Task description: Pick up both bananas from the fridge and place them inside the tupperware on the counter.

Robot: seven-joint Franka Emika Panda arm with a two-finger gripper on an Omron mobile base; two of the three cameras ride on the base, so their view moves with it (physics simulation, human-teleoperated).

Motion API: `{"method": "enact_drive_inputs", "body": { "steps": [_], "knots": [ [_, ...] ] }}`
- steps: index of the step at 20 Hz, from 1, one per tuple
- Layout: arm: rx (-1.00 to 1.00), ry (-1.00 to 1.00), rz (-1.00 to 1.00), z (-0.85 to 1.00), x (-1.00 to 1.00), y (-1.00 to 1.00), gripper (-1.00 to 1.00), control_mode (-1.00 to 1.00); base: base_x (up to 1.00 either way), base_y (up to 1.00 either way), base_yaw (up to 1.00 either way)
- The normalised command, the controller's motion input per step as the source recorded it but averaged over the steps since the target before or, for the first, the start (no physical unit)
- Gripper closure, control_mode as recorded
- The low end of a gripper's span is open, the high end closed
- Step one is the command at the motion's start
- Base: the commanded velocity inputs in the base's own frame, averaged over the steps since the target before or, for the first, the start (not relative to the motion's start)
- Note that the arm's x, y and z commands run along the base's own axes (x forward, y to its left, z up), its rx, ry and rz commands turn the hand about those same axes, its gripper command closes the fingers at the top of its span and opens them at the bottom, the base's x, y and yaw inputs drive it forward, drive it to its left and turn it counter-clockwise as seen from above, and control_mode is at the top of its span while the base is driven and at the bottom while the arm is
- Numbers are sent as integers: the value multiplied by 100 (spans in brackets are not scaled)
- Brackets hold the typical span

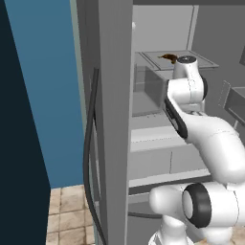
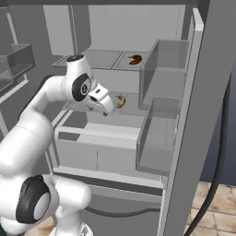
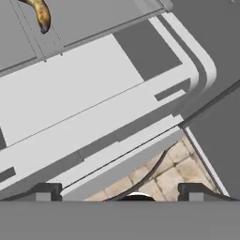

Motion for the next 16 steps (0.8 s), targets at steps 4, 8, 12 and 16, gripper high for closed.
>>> {"method": "enact_drive_inputs", "body": {
  "steps": [4, 8, 12, 16],
  "knots": [
    [0, -12, 8, -20, 41, -18, -100, -100, 0, 0, 0],
    [0, -46, 21, -34, 28, -5, -100, -100, 0, 0, 0],
    [0, -38, 16, -20, 34, 0, -100, -100, 0, 0, 0],
    [0, -4, 17, -15, 46, 0, -100, -100, 0, 0, 0]
  ]
}}
